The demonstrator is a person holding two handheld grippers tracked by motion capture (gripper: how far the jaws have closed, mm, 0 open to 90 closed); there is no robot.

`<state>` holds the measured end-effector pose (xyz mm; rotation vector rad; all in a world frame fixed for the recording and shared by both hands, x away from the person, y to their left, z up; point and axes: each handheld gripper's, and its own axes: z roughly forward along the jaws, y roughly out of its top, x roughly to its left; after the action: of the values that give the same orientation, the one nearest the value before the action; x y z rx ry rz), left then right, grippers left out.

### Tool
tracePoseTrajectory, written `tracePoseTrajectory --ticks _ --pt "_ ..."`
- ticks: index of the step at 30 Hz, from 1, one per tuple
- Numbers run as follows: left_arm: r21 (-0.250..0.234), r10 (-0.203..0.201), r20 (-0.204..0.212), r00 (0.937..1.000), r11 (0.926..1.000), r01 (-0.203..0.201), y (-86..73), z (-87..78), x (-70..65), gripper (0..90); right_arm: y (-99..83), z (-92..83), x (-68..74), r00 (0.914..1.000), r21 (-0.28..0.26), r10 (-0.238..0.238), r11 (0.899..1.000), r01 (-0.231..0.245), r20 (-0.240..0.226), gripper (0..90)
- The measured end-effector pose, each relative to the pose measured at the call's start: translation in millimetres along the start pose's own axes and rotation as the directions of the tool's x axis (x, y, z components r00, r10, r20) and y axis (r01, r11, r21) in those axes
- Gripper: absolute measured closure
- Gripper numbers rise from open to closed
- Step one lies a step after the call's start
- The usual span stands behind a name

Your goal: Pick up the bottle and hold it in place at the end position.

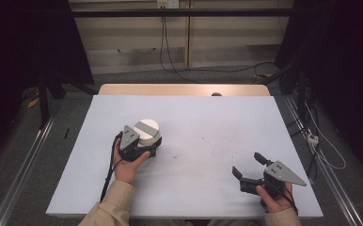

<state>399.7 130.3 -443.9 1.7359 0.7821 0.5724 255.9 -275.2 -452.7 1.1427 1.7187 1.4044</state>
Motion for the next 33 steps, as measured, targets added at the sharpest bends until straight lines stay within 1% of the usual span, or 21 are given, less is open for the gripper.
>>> tracePoseTrajectory --ticks 2,4,9,13,14,16,19,20,23,24,29,33 --pt "0.004 0.011 0.011 0.9999 0.9999 -0.011 2.2 2.3 -1.1 18.5 0.0 0.0 0.0 1.0000 0.000 0.000 1.000 0.000 -0.001 3.7" --pt "0.000 0.003 0.019 0.9998 1.0000 -0.003 3.4 4.0 -1.7 18.5 0.0 0.1 -0.2 1.0000 0.002 0.002 1.000 -0.002 0.000 3.7" --pt "0.008 0.010 0.036 0.9993 0.9999 -0.010 6.1 9.1 -1.8 18.5 0.1 0.3 0.1 1.0000 0.003 0.000 1.000 0.000 0.000 3.7" --pt "0.008 0.015 0.042 0.9990 0.9999 -0.015 8.6 13.3 -2.9 18.5 0.0 0.7 0.0 1.0000 0.002 -0.007 1.000 0.007 0.001 3.7" --pt "0.008 0.022 0.043 0.9988 0.9997 -0.022 9.5 14.2 -2.9 18.5 0.0 0.7 0.1 1.0000 0.002 -0.008 1.000 0.008 0.001 3.7" --pt "0.004 0.017 0.051 0.9986 0.9998 -0.017 10.7 16.9 -4.4 18.5 0.0 0.7 0.1 1.0000 0.002 -0.008 1.000 0.008 0.001 3.7" --pt "0.010 0.030 0.055 0.9980 0.9995 -0.031 12.5 19.8 -5.0 18.5 -0.2 1.0 0.1 0.9999 0.005 -0.012 1.000 0.012 0.001 3.7" --pt "0.009 0.028 0.057 0.9980 0.9996 -0.028 12.9 21.1 -5.9 18.5 -0.2 1.1 0.1 0.9999 0.005 -0.012 1.000 0.012 0.001 3.7" --pt "0.013 0.037 0.066 0.9971 0.9992 -0.038 14.3 24.6 -6.6 18.5 -0.2 1.1 0.5 0.9999 0.006 -0.014 1.000 0.014 0.000 3.7" --pt "0.012 0.031 0.067 0.9973 0.9994 -0.032 14.5 26.2 -7.5 18.5 -0.2 1.2 0.5 0.9999 0.007 -0.013 1.000 0.013 0.000 3.7" --pt "0.018 0.037 0.077 0.9963 0.9991 -0.039 15.6 32.2 -8.8 18.5 -0.4 1.5 0.4 0.9999 0.008 -0.014 1.000 0.014 0.000 3.7" --pt "0.015 0.031 0.089 0.9955 0.9994 -0.033 16.3 36.7 -10.6 18.5 -0.5 1.6 0.2 0.9999 0.007 -0.015 1.000 0.015 0.000 3.7"
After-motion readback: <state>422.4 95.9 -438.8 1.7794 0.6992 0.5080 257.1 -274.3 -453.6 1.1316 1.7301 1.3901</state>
